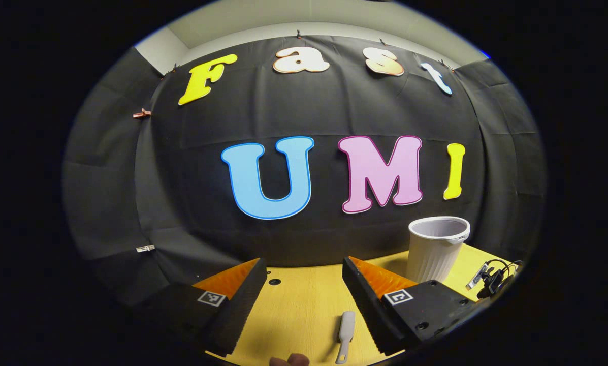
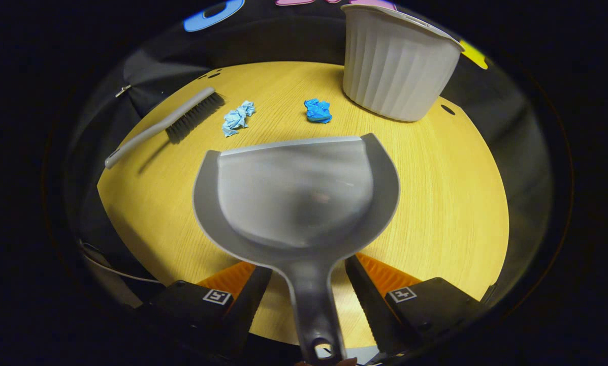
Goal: Pick up the small broom and dustpan from the desktop, sweep the trash into the dustpan with the broom, and then empty the trash into the garbage bin.
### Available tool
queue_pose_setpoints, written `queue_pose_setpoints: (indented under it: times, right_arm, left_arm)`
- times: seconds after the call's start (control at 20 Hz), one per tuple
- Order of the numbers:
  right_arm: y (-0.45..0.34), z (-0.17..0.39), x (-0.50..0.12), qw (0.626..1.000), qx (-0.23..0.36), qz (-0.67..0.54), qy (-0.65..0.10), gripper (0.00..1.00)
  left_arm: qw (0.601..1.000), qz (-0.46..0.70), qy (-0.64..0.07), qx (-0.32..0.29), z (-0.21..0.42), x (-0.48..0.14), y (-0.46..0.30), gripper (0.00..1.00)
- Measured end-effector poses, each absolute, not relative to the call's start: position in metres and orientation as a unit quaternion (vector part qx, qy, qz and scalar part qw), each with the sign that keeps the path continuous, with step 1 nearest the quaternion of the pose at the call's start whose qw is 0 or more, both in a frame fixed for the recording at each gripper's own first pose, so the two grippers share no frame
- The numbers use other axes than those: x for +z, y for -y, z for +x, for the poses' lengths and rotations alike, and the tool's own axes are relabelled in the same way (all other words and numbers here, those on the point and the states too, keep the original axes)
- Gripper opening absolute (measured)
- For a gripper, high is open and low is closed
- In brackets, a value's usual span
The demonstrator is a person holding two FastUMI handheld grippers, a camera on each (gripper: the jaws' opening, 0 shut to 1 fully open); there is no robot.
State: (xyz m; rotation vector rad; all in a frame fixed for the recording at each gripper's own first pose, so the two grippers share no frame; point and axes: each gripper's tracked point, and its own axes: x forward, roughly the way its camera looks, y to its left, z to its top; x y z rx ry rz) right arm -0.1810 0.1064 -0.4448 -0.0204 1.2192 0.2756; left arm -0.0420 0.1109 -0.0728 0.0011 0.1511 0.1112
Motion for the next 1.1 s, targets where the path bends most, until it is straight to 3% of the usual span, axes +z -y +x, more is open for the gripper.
queue_pose_setpoints:
  times: [0.15, 0.2, 0.25, 0.3, 0.35, 0.45, 0.6, 0.75, 0.8, 0.85, 0.9, 0.95, 1.1]
  right_arm:
    - [-0.106, -0.181, -0.447, 0.808, 0.14, -0.015, -0.572, 0.95]
    - [-0.106, -0.181, -0.446, 0.807, 0.142, -0.018, -0.573, 0.87]
    - [-0.106, -0.18, -0.446, 0.802, 0.145, -0.02, -0.579, 0.93]
    - [-0.107, -0.18, -0.445, 0.799, 0.146, -0.021, -0.583, 0.8]
    - [-0.107, -0.18, -0.445, 0.797, 0.151, -0.026, -0.585, 0.74]
    - [-0.109, -0.179, -0.446, 0.793, 0.156, -0.035, -0.588, 0.44]
    - [-0.112, -0.18, -0.446, 0.78, 0.157, -0.037, -0.605, 0.41]
    - [-0.116, -0.176, -0.443, 0.791, 0.158, -0.042, -0.59, 0.39]
    - [-0.117, -0.174, -0.439, 0.799, 0.155, -0.039, -0.58, 0.3]
    - [-0.115, -0.176, -0.437, 0.8, 0.154, -0.042, -0.578, 0.37]
    - [-0.113, -0.178, -0.432, 0.802, 0.156, -0.044, -0.575, 0.29]
    - [-0.111, -0.181, -0.429, 0.802, 0.16, -0.045, -0.574, 0.37]
    - [-0.106, -0.187, -0.415, 0.803, 0.174, -0.044, -0.568, 0.37]
  left_arm:
    - [0.996, -0.007, -0.077, 0.051, -0.037, -0.078, -0.113, 0.97]
    - [0.996, -0.012, -0.079, 0.047, -0.035, -0.082, -0.114, 0.97]
    - [0.996, -0.018, -0.081, 0.043, -0.032, -0.084, -0.113, 0.97]
    - [0.995, -0.023, -0.083, 0.039, -0.03, -0.088, -0.115, 0.97]
    - [0.995, -0.028, -0.084, 0.035, -0.028, -0.09, -0.116, 0.97]
    - [0.995, -0.038, -0.085, 0.024, -0.025, -0.097, -0.119, 0.97]
    - [0.994, -0.049, -0.095, 0.005, -0.021, -0.11, -0.121, 0.97]
    - [0.992, -0.042, -0.118, -0.007, -0.017, -0.127, -0.12, 0.97]
    - [0.991, -0.038, -0.131, -0.01, -0.015, -0.137, -0.116, 0.97]
    - [0.989, -0.037, -0.144, -0.013, -0.015, -0.145, -0.112, 0.97]
    - [0.986, -0.04, -0.158, -0.021, -0.015, -0.154, -0.105, 0.97]
    - [0.983, -0.045, -0.177, -0.033, -0.016, -0.163, -0.096, 0.97]
    - [0.968, -0.061, -0.238, -0.06, -0.017, -0.199, -0.073, 0.97]
